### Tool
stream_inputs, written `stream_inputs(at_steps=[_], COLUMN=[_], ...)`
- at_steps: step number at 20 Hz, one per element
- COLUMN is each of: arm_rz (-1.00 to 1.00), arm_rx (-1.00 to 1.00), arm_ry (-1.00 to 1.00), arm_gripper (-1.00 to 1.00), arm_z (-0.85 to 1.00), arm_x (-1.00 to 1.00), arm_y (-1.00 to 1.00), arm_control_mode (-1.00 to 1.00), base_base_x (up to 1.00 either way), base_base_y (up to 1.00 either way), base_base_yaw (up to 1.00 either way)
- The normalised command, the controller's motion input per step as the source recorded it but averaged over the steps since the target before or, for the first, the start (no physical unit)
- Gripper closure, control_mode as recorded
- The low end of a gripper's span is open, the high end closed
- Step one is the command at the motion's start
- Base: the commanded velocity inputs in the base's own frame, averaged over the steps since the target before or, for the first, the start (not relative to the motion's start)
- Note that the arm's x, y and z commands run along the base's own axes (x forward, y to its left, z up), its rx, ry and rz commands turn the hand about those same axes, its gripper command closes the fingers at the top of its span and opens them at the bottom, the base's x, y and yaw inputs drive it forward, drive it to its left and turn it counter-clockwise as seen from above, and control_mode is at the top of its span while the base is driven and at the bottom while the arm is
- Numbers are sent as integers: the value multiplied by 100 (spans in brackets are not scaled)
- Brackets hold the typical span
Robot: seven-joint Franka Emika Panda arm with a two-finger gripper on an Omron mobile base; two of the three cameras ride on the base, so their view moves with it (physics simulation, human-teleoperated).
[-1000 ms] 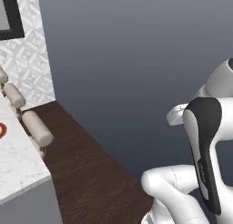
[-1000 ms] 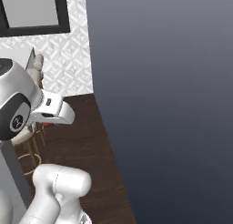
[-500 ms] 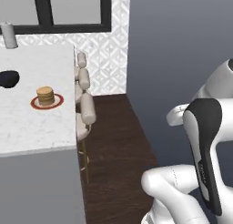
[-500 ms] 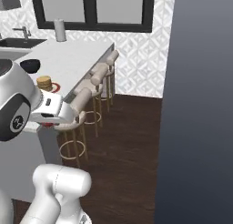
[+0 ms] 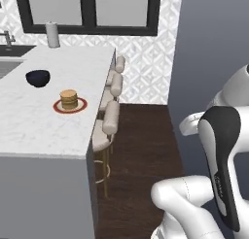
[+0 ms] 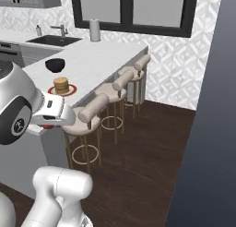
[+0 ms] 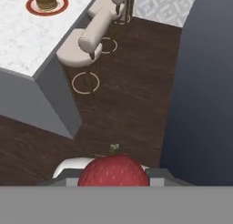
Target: Take the strawberry from the fridge and place it on top of the pancake, located on the dining counter.
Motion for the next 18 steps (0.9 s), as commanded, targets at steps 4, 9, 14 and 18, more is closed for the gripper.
stream_inputs(at_steps=[4, 9, 14, 18], arm_rz=[0, 0, 0, 0], arm_rx=[0, 0, 0, 0], arm_ry=[0, 0, 0, 0], arm_gripper=[100, 100, 100, 100], arm_z=[0, 0, 0, 0], arm_x=[0, 0, 0, 0], arm_y=[0, 0, 0, 0], arm_control_mode=[100, 100, 100, 100], base_base_x=[85, 56, 11, 1], base_base_y=[-55, -61, -72, -80], base_base_yaw=[42, 57, 70, 72])
